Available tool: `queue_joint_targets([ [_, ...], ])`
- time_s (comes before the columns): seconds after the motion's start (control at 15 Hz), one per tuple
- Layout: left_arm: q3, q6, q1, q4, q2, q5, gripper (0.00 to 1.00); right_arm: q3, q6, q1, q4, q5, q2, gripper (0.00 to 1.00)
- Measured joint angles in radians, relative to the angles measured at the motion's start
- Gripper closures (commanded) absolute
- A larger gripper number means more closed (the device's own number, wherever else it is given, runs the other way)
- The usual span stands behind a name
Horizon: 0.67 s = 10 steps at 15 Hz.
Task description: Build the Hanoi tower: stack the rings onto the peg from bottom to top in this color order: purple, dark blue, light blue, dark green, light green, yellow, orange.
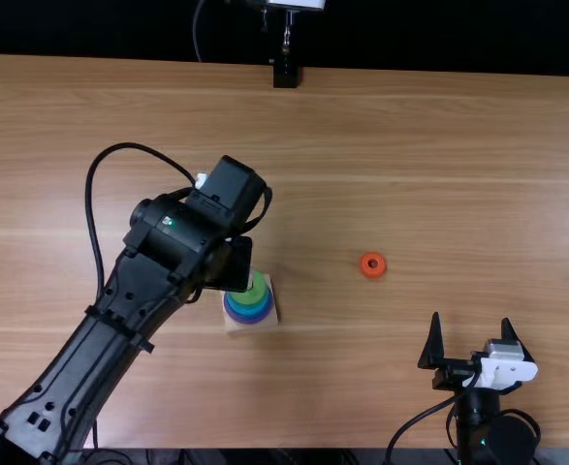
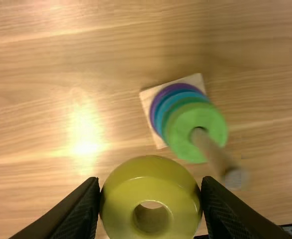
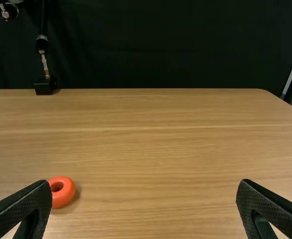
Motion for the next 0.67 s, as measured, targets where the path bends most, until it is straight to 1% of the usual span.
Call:
queue_joint_targets([
  [0.07,0.031,-0.001,-0.015,-0.001,0.016,-0.002,1.0,0.0,0.0,0.0,0.0,0.0,0.0,0.0],
  [0.27,0.101,-0.008,-0.034,-0.001,0.034,-0.005,1.0,0.0,0.0,0.0,0.0,0.0,0.0,0.0],
  [0.53,0.118,-0.035,-0.068,-0.002,0.058,-0.006,1.0,0.0,0.0,0.0,0.0,0.0,0.0,0.0],
  [0.67,0.118,-0.045,-0.068,-0.002,0.072,-0.007,1.0,0.0,0.0,0.0,0.0,0.0,0.0,0.0],
])
